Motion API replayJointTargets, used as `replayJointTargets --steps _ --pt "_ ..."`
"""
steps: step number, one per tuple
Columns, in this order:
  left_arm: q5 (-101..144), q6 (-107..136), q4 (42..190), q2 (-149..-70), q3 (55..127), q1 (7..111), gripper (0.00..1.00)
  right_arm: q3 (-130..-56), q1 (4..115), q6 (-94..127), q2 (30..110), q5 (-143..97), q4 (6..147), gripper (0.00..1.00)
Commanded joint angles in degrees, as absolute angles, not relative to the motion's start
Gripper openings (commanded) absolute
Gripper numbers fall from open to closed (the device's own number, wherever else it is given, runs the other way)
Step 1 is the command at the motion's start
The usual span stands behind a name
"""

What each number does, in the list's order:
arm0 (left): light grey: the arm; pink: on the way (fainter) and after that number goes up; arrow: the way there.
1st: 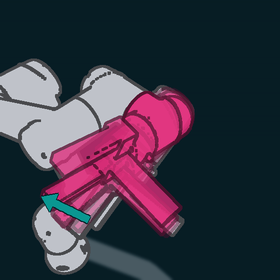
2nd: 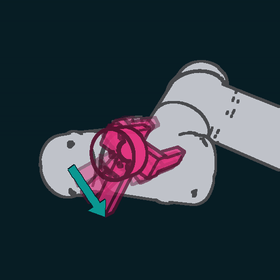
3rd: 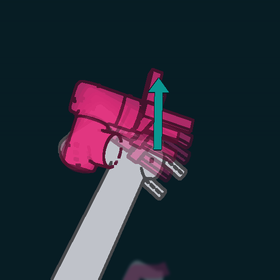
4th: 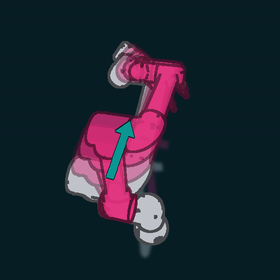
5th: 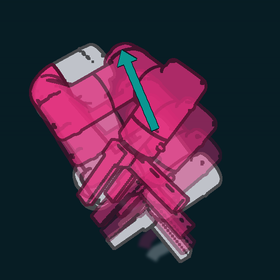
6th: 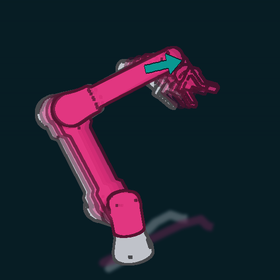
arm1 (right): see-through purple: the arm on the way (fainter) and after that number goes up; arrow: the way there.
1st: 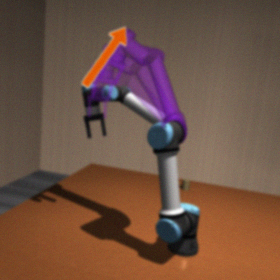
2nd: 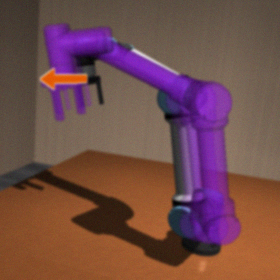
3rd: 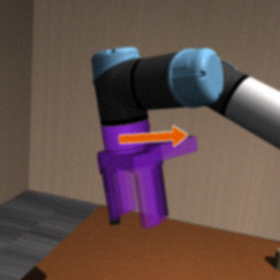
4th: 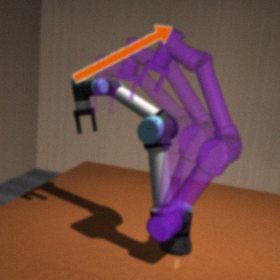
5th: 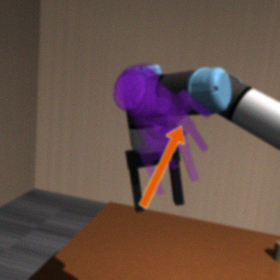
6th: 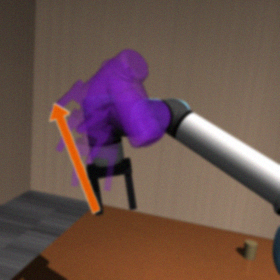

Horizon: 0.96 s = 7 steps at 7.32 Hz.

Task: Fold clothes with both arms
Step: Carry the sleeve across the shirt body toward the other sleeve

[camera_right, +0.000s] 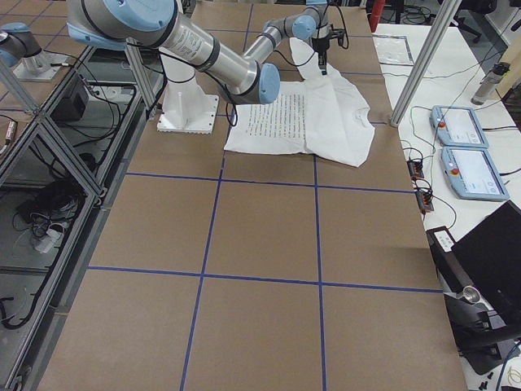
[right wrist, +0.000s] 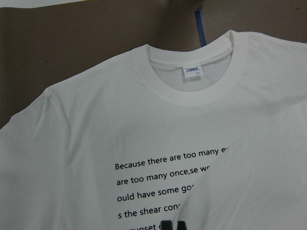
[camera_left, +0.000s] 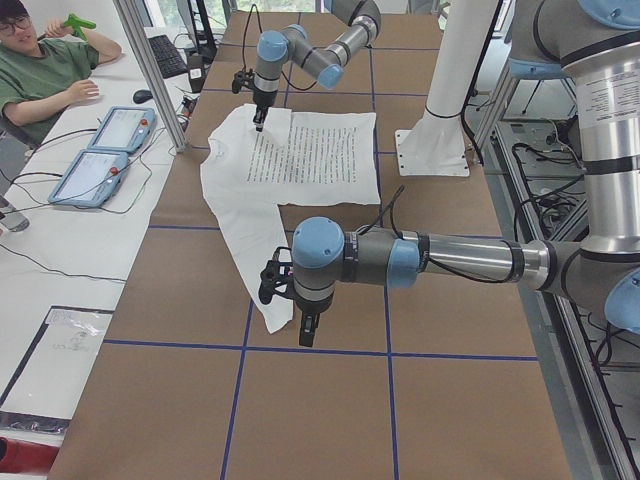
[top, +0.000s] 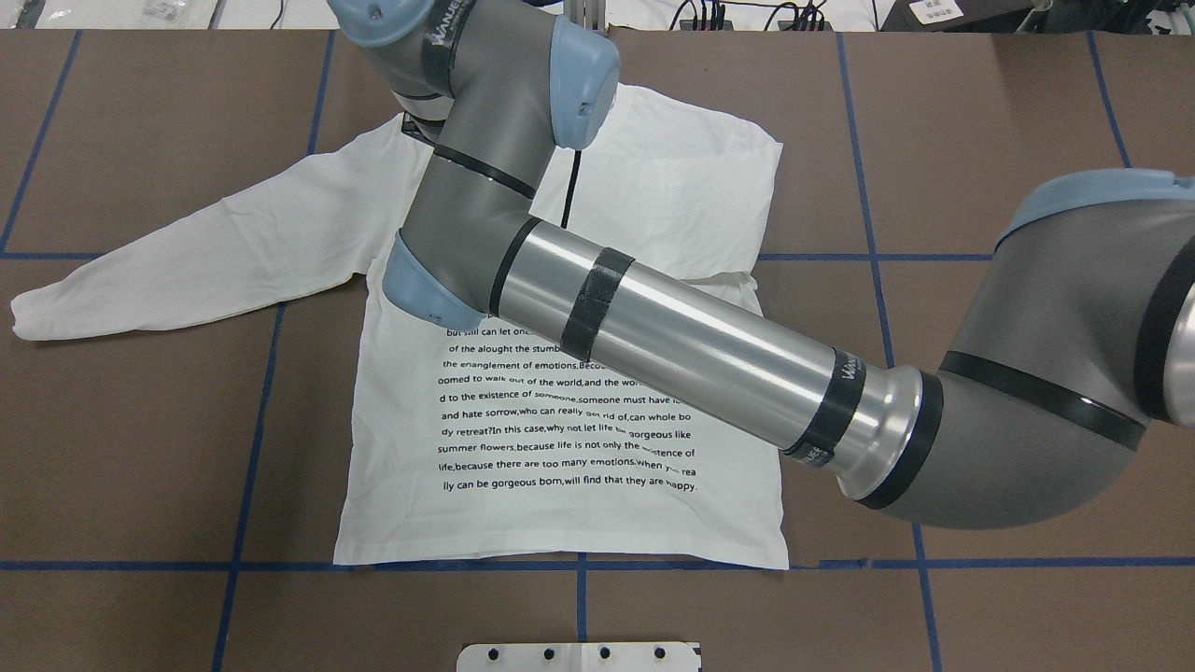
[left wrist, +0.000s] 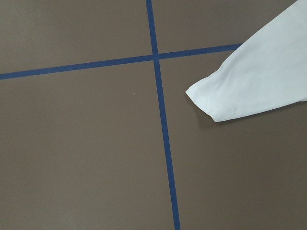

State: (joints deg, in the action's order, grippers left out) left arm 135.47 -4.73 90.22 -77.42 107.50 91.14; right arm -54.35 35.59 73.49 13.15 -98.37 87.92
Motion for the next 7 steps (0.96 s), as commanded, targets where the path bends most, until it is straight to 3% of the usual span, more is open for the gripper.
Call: replayJointTargets --steps 1,2,6,7 --pt "135.44 -4.75 90.26 -77.43 107.32 91.14 1.00 -47.94 34.54 74.44 10.21 -96.25 83.97 0.60" --pt "135.35 -4.49 90.18 -77.43 107.31 91.14 1.00 -45.73 34.54 75.49 8.28 -96.24 83.76 0.99" --pt "135.09 -4.31 93.93 -87.07 106.70 91.06 1.00 -46.40 38.29 68.93 8.26 -104.37 85.50 1.00" --pt "135.44 -4.13 99.52 -89.71 103.31 90.97 1.00 -49.10 41.71 61.51 9.39 -109.81 91.26 1.00"
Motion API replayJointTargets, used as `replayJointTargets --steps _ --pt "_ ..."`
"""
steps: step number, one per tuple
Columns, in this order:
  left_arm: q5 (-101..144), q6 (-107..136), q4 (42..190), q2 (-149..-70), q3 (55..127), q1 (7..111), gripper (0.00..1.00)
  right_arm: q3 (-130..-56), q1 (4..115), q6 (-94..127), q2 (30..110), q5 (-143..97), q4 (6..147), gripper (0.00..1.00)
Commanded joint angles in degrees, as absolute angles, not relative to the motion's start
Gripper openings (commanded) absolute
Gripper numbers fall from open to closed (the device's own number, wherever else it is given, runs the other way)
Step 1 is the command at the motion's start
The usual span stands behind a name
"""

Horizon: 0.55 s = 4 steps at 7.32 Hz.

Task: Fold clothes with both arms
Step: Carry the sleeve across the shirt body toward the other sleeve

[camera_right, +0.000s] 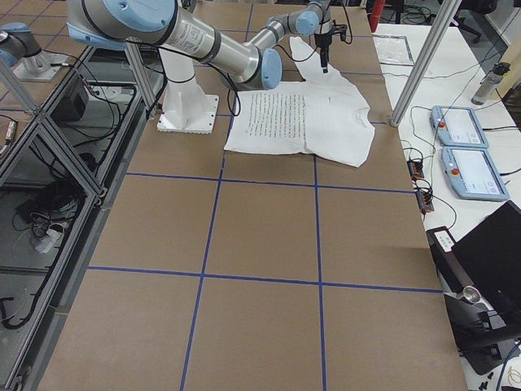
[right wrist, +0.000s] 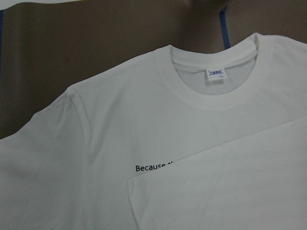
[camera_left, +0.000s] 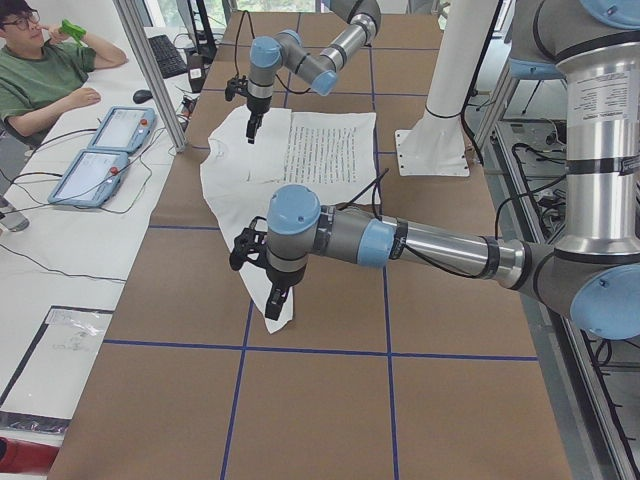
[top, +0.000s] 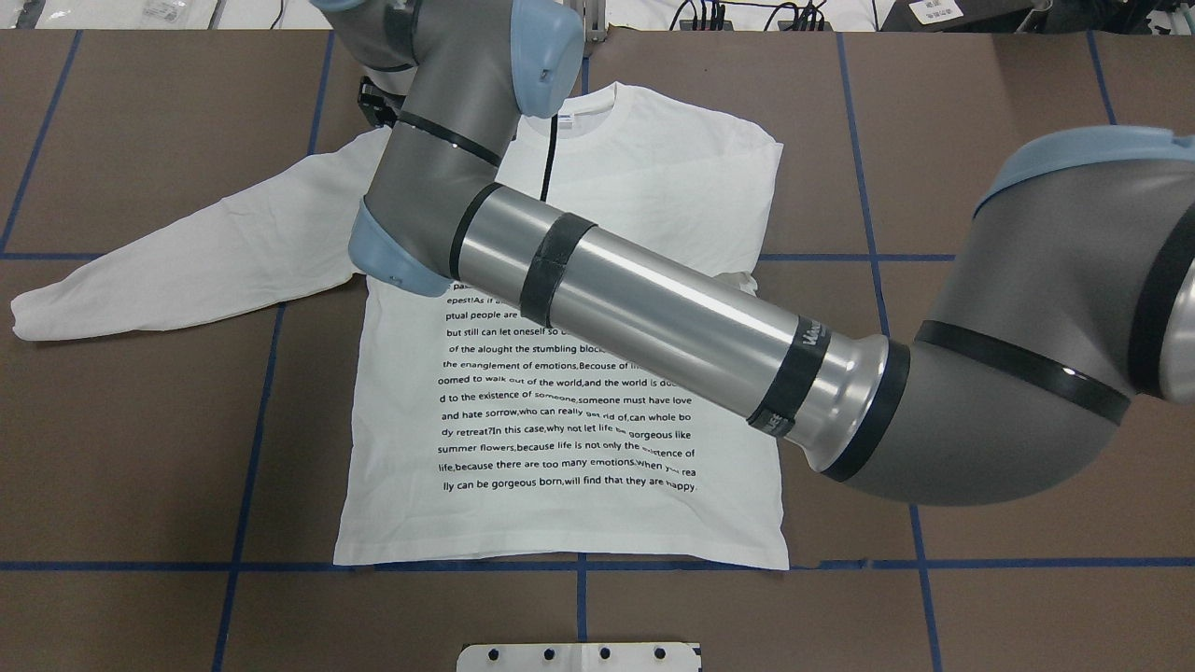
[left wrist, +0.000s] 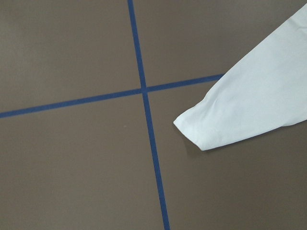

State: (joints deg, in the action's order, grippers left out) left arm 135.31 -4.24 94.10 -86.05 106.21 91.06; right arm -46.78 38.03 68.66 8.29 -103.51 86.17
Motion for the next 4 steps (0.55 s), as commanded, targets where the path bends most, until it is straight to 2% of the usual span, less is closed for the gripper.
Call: replayJointTargets --steps 1,4 --pt "135.61 -4.22 102.28 -90.17 102.23 90.53 1.00 -55.05 45.23 54.74 12.54 -114.21 97.76 1.00" --pt "135.18 -4.04 106.52 -90.27 100.99 84.76 1.00 -67.01 53.41 39.51 25.17 -118.64 101.25 1.00"
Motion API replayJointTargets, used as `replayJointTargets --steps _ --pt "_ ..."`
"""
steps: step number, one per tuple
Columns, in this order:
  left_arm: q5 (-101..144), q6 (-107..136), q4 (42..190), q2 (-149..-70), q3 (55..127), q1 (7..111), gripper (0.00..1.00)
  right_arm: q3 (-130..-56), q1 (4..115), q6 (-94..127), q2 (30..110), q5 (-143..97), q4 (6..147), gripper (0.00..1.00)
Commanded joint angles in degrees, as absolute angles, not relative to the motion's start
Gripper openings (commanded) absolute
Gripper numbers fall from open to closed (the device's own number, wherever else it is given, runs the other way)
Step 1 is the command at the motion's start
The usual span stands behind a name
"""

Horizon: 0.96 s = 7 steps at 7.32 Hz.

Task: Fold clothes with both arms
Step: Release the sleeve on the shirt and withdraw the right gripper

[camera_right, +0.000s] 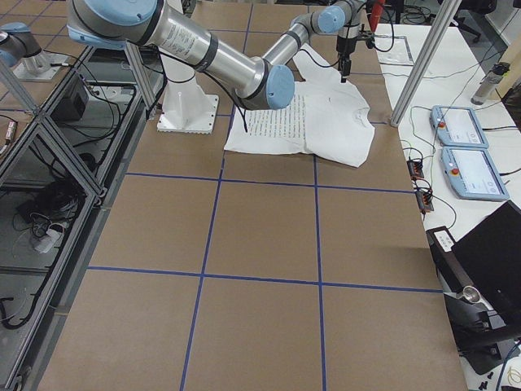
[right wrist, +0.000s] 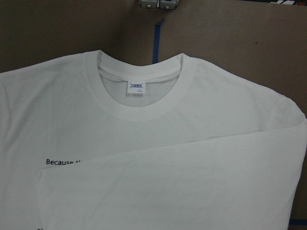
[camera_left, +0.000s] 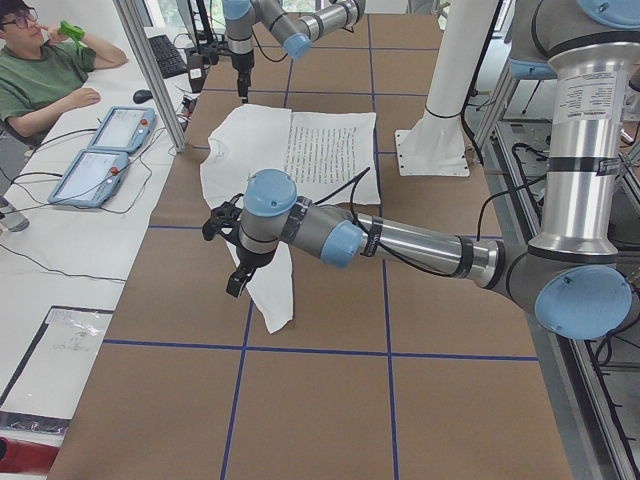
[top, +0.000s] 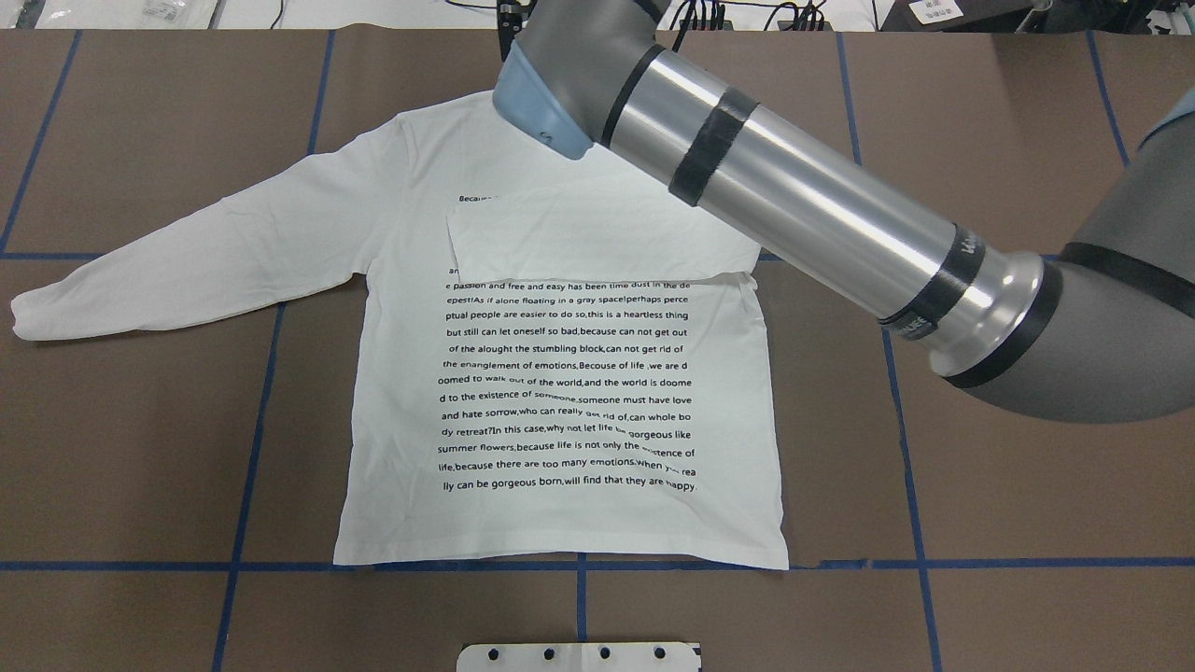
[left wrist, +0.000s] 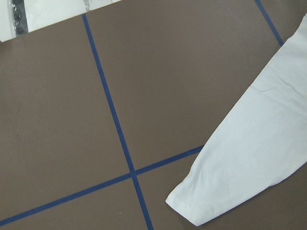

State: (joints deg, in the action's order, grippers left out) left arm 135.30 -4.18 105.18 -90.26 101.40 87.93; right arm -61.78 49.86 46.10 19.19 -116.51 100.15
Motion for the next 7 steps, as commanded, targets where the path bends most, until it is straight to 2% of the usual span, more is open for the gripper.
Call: replayJointTargets --steps 1,3,5,7 --pt "135.09 -1.61 106.61 -90.18 100.64 81.42 1.00 -72.89 56.40 32.68 31.49 -119.00 102.29 1.00" --pt "134.83 7.17 108.18 -89.92 100.64 77.10 1.00 -87.28 61.93 20.97 43.44 -119.18 109.66 1.00" --pt "128.88 14.73 112.30 -88.60 100.20 73.59 1.00 -98.13 66.51 14.28 57.33 -123.99 109.16 1.00" --pt "128.41 20.45 126.22 -86.94 93.46 70.94 1.00 -105.61 70.90 10.13 69.11 -127.77 108.20 1.00"
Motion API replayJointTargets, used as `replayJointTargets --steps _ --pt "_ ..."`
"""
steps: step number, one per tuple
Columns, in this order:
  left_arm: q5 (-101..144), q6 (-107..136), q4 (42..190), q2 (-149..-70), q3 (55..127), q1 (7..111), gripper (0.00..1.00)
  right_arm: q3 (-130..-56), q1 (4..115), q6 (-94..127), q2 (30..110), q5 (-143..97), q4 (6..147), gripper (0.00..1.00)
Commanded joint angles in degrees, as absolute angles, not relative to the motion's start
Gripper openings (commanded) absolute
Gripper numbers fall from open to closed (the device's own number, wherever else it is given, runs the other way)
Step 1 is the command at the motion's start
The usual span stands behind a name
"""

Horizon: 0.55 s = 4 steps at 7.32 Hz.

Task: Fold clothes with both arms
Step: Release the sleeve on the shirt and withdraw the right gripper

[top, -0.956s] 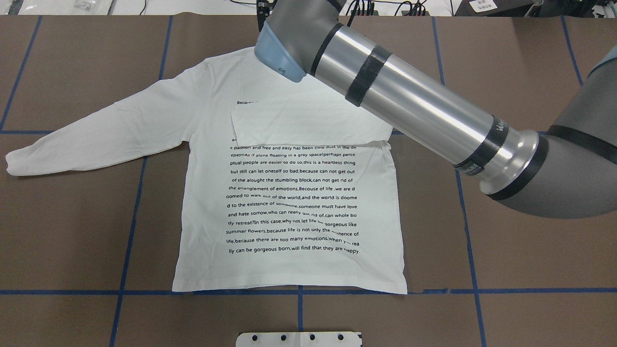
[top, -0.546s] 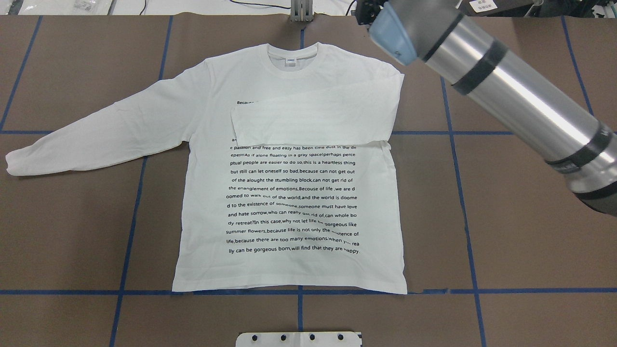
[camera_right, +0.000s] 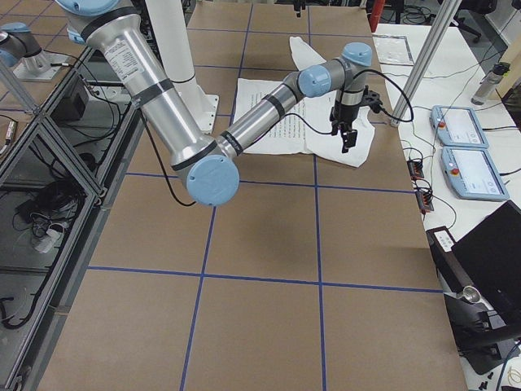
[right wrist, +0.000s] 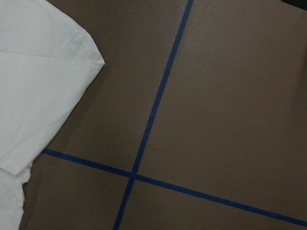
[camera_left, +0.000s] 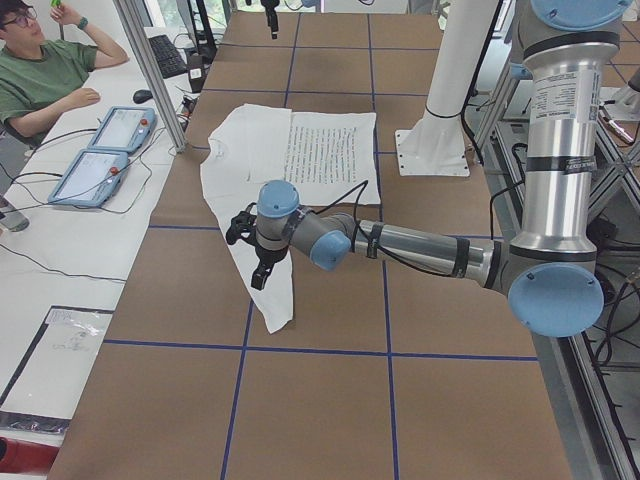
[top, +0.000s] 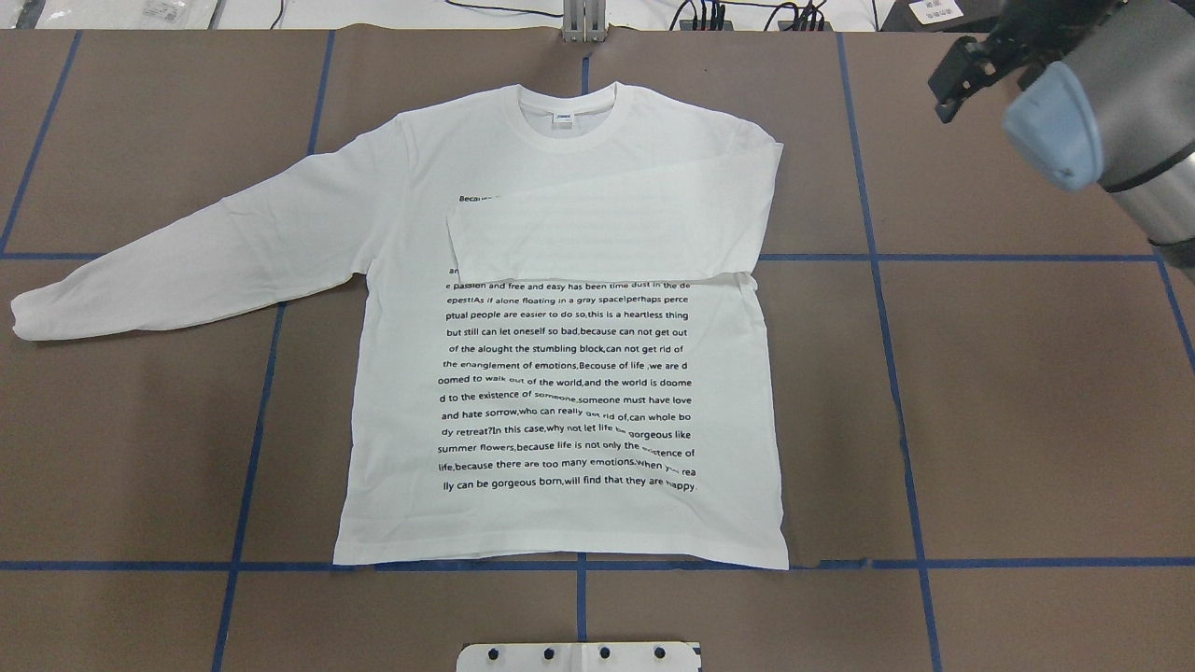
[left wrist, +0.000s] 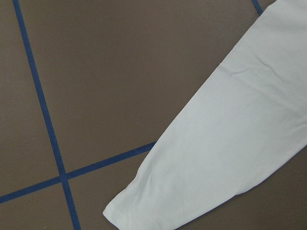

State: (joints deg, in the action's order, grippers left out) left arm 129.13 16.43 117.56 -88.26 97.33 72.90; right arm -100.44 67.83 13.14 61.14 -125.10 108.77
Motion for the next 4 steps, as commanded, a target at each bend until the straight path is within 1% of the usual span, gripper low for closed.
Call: replayJointTargets --steps 1,2,4 --pt "128.32 25.52 133.08 -85.71 90.73 68.67 1.00 -109.47 72.75 8.72 75.52 -128.14 106.19 1.00" --pt "125.19 28.27 140.11 -84.48 87.57 66.64 1.00 -112.03 73.38 8.70 79.15 -128.41 104.87 1.00" --pt "120.27 33.91 147.45 -84.55 81.59 62.16 1.00 -112.50 73.39 8.96 79.54 -128.41 104.85 1.00"
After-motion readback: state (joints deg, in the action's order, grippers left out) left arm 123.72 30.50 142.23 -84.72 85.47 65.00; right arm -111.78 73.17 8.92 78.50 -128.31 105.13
